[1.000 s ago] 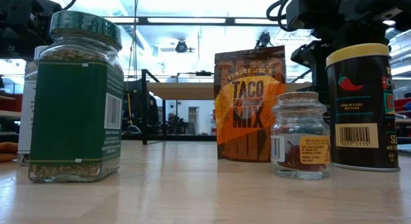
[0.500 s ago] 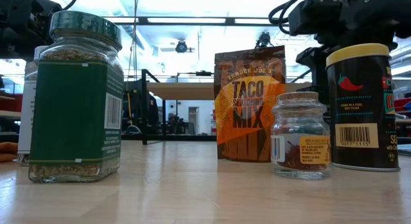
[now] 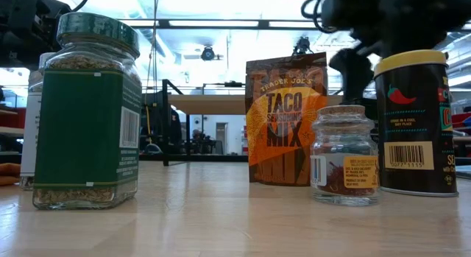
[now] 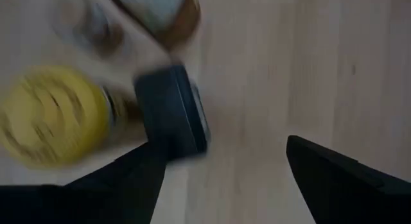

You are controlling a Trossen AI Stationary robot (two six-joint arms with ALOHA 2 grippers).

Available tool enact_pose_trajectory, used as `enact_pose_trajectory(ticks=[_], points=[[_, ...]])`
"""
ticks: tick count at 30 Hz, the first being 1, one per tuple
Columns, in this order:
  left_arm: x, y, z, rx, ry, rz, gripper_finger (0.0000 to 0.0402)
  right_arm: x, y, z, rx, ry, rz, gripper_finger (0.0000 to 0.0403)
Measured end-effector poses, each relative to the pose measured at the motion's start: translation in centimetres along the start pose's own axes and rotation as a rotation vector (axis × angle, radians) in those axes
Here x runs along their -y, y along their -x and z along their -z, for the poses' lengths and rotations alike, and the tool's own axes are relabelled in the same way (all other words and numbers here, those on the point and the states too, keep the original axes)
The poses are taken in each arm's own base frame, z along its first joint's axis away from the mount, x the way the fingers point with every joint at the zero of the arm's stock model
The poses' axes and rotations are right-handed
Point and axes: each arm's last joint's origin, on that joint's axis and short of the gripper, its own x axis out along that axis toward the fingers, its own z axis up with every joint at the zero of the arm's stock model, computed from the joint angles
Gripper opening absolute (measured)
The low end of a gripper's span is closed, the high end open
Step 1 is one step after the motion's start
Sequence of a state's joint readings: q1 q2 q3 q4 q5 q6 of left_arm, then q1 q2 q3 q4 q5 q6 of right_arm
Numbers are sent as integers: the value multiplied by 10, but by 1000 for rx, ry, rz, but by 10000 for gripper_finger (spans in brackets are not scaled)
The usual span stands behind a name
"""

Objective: Shelf spices
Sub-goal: Put the black seasoning can on the shelf

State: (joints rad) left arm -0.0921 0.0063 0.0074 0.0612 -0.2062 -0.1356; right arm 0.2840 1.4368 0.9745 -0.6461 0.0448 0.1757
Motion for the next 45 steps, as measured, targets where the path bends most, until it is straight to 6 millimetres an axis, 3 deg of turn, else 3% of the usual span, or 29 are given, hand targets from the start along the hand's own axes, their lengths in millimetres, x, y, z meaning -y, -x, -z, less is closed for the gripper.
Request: enact_pose_trajectory(ticks=[11,20,29,34,40,45], points=[[0,0,0,0,0,0,209,-9,0,-5,53,63,-84,306],[0,0,0,0,0,0,209,-15,-44,-4,-86,114,-97,306],[0,0,0,0,0,0,209,-14,-46,-23,-65,129,-88,304],[0,0,0,0,0,0,209,-11,-43,-22,-102,93,-81,254],[0,0,0,0,0,0,209,-11,-42,-19,-136,109,-78,121],[0,0,0,0,0,0,209,-7,-31,-29,-164,98,-57,120]])
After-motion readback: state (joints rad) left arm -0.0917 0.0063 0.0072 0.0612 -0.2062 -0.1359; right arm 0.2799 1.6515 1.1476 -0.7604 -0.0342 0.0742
